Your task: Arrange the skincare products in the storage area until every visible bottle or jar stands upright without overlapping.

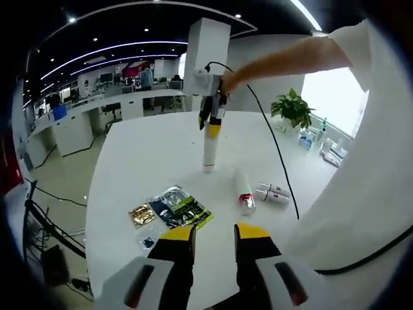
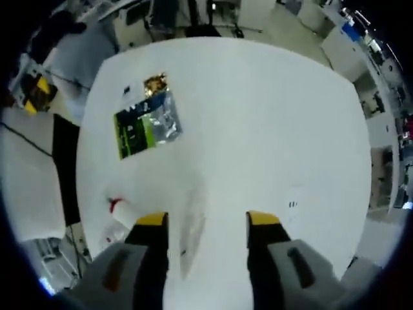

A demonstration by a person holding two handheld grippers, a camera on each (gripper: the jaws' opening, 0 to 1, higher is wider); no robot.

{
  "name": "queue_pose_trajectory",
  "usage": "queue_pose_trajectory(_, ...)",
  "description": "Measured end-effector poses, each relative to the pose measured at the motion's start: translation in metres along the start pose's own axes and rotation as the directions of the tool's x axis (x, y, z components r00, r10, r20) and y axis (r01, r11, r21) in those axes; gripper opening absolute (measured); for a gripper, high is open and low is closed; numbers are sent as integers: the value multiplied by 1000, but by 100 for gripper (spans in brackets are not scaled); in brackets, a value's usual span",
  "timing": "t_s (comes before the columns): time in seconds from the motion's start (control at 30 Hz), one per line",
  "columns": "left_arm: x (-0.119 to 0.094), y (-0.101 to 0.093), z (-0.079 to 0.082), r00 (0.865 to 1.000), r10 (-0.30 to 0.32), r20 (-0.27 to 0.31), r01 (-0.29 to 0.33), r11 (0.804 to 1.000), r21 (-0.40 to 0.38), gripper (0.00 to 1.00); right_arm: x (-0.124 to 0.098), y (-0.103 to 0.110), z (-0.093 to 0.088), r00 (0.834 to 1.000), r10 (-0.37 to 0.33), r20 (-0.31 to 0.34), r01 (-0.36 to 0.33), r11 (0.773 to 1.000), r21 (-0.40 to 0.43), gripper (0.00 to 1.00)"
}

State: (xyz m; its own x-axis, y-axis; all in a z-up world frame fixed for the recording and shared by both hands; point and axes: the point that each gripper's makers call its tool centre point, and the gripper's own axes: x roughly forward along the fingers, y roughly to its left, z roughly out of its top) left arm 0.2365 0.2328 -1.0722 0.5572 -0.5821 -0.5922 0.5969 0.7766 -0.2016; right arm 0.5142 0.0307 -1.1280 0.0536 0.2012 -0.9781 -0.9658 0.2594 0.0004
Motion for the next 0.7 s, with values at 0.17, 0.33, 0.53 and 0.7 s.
queue_pose_trajectory(0.17, 2, -2, -5, 1000, -7, -9, 7, 1000, -6, 23, -16, -9, 15, 973, -47, 225, 7, 985, 174, 61)
queue_pose_trajectory(0.33, 4, -5, -7, 999, -30, -11, 30, 999, -15, 23, -41, -5, 24, 897, -106, 429, -32, 953, 302, 73)
queue_pose_trajectory(0.53, 12, -9, 3, 996, -90, 25, 92, 993, -76, 22, -81, -3, 19, 740, -277, 613, -64, 878, 474, 78)
queue_pose_trajectory(0.7, 21, -10, 14, 993, -112, 37, 115, 991, -73, 22, -128, 11, 15, 573, -440, 692, 160, 887, 432, 80)
